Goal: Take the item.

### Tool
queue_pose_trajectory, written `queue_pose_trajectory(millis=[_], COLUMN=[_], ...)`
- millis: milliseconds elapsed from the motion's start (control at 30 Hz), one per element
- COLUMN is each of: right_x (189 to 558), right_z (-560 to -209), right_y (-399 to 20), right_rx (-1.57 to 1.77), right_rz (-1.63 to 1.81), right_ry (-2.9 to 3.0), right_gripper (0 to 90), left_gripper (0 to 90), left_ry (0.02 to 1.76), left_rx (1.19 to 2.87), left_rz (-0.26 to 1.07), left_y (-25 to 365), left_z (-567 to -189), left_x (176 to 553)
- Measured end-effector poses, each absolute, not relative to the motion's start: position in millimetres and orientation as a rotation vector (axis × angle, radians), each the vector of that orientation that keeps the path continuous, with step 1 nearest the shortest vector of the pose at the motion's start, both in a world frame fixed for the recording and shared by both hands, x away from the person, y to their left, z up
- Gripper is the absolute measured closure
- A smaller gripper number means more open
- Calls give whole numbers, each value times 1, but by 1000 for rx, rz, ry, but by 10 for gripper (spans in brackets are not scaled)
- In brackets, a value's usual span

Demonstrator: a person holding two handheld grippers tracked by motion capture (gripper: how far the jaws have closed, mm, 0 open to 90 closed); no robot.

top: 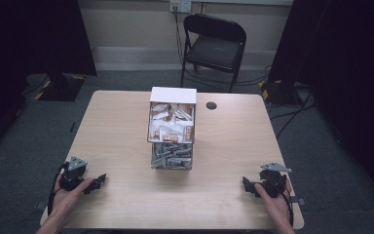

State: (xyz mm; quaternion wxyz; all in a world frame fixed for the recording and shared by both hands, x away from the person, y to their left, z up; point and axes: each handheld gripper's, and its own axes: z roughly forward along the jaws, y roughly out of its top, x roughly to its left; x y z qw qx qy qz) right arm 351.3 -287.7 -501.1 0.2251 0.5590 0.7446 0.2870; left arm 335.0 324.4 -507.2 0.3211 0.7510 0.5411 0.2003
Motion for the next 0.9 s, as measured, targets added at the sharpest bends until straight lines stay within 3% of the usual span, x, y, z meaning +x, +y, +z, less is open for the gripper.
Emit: queue_pose_trajectory(millis=[533,900], right_x=[351,350], right_z=[-501,-501], right_y=[-289,-289], right_rx=[1517,1501], right_rz=[800,809], right_ry=[2079,2096], right_gripper=[0,0], left_gripper=[215,247], left_ry=[1347,1147], left_rx=[1959,1924], left_rz=[496,446], left_y=[319,306], left_z=[-496,-480], left_x=[331,327])
